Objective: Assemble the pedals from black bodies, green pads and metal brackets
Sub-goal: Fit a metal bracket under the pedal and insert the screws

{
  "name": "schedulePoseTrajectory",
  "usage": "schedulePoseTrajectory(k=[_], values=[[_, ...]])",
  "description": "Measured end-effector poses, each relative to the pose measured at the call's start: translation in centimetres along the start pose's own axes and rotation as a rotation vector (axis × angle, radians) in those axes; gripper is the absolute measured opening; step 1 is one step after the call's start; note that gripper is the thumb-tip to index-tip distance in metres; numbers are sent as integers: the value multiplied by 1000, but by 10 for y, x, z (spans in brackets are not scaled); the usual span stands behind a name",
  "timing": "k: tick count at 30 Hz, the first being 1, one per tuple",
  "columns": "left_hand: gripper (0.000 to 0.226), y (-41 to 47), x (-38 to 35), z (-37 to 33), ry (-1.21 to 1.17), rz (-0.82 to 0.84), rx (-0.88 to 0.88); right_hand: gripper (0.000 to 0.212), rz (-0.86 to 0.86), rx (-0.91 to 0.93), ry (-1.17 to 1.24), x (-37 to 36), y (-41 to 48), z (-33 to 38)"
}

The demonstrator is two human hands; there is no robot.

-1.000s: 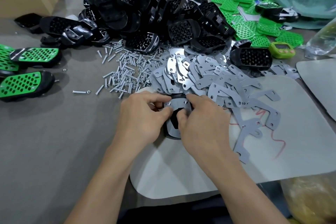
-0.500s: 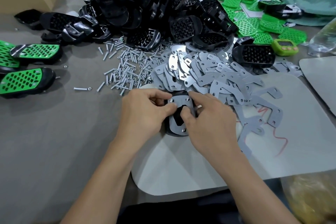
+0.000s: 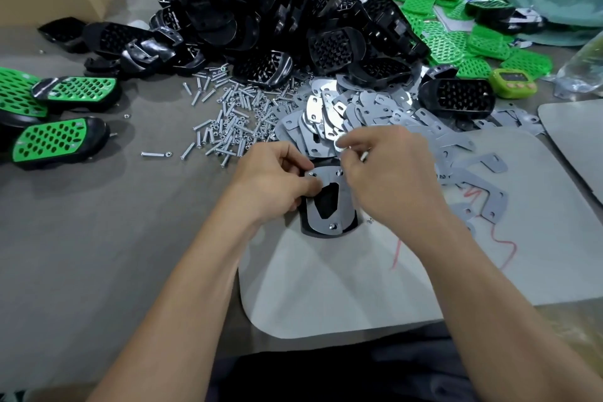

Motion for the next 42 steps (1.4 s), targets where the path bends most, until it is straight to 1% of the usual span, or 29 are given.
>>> schedulePoseTrajectory(k=[4,8,11,13,15,19,24,26,27,30,32,33,35,36,38,40,42], values=[[28,0,-1,0,1,-26,24,30,126,104,-54,-16,29,36],[28,1,-3,2,-4,-53,23,29,183,256,-90,-30,54,76],[29,1,-3,3,13,-92,3,24,228,368,-250,-51,71,101],[28,1,-3,5,6,-108,7,19,233,409,-349,-66,79,111],[28,1,-3,5,-2,-112,14,18,231,432,-413,-76,85,117],[27,0,-3,6,-23,-123,17,18,309,430,-444,-87,89,121],[28,0,-4,9,-47,-134,11,20,288,428,-462,-89,91,123],[28,1,-4,10,-68,-132,14,10,272,404,-472,-86,93,127],[28,1,-4,11,-78,-128,15,6,272,385,-461,-83,93,130],[29,0,-5,11,-85,-114,14,17,329,334,-326,-82,94,136],[28,0,-4,11,-87,-115,13,26,381,306,-279,-82,93,135],[28,1,-4,11,-85,-117,11,27,397,280,-249,-81,93,133],[28,2,-4,11,-69,-121,3,22,416,245,-118,-73,89,130],[28,2,-4,11,-59,-123,-4,16,415,217,-5,-67,85,127],[27,1,-4,10,-41,-123,-16,10,372,170,167,-53,81,119],[26,0,-4,9,-42,-117,-25,10,302,163,172,-43,75,105],[25,-1,-4,7,-69,-114,-38,12,178,173,183,-30,67,89]])
Point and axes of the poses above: each hand's wrist, its own y-axis towards the middle knuckle, its own x-axis out of the back of the hand, z = x × y, the point moved 5 cm from there along y, towards the middle knuckle, and after that the axes turned 11 degrees about -x, right-handed, at the moved point
